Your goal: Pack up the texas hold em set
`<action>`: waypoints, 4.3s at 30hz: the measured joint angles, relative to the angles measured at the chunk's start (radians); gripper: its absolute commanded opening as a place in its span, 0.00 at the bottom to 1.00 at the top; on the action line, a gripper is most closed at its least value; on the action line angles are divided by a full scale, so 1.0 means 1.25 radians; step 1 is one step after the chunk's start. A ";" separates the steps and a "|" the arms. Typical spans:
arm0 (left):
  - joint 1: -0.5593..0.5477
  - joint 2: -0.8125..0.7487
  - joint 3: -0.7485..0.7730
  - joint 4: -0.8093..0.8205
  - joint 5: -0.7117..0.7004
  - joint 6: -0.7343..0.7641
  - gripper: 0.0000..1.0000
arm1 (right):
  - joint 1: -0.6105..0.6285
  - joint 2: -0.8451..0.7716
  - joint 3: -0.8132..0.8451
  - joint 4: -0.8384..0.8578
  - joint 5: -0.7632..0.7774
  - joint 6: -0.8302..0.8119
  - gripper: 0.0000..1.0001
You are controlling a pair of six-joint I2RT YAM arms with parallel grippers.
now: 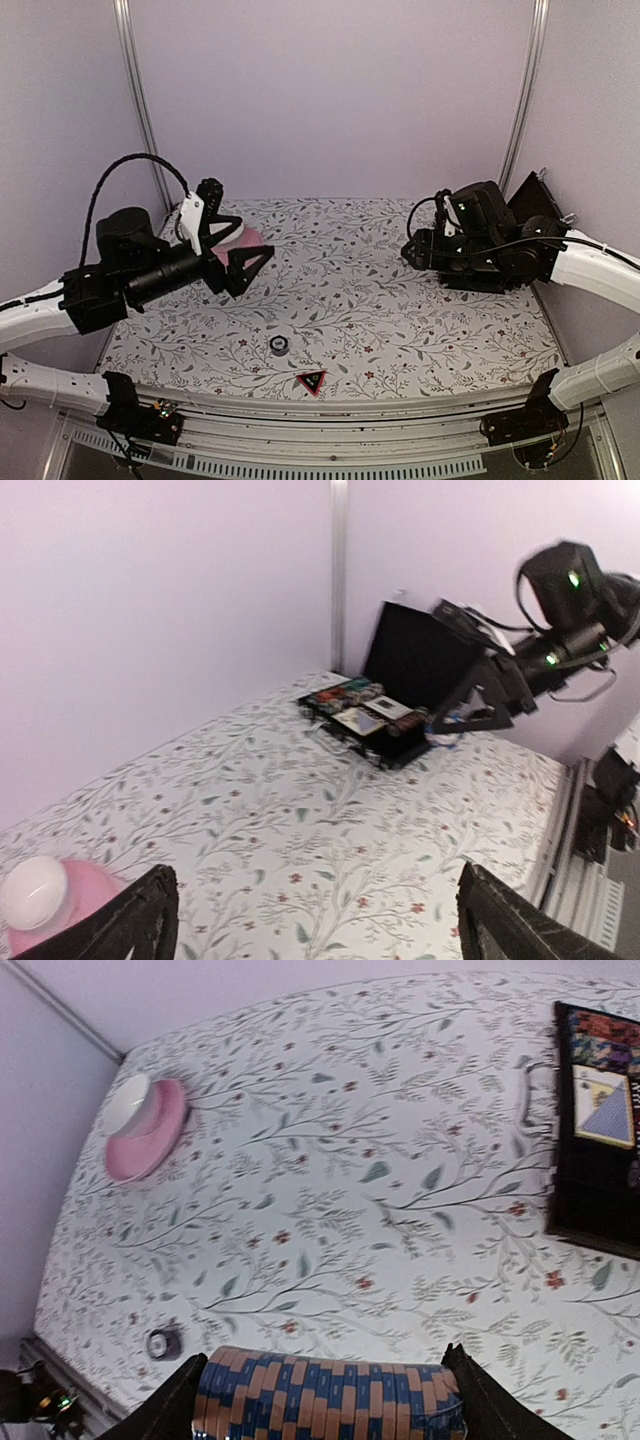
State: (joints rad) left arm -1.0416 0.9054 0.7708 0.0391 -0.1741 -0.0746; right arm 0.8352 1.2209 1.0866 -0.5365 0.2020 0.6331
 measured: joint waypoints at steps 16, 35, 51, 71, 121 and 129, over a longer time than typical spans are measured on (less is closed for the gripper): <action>0.597 -0.089 0.012 -0.278 0.054 -0.025 0.97 | -0.410 0.236 -0.057 0.103 0.055 -0.295 0.27; 0.625 -0.063 -0.001 -0.278 0.068 -0.023 0.97 | -0.480 0.516 0.096 0.191 0.025 -0.319 0.26; 0.634 -0.063 -0.001 -0.277 0.085 -0.024 0.97 | -0.500 0.532 0.105 0.200 0.007 -0.312 0.26; 0.636 -0.063 -0.001 -0.278 0.096 -0.024 0.97 | -0.502 0.549 0.105 0.221 0.004 -0.309 0.52; 0.619 -0.027 -0.001 -0.298 0.133 -0.063 0.84 | -0.506 0.133 0.026 0.128 -0.199 -0.313 0.92; 0.378 -0.023 -0.028 -0.336 0.106 -0.219 0.83 | -0.472 -0.073 -0.094 0.077 -0.309 -0.268 0.96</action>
State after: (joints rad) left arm -0.5694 0.8764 0.7361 -0.3805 -0.0418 -0.3489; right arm 0.2447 1.1294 0.9695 -0.4408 -0.1841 0.2985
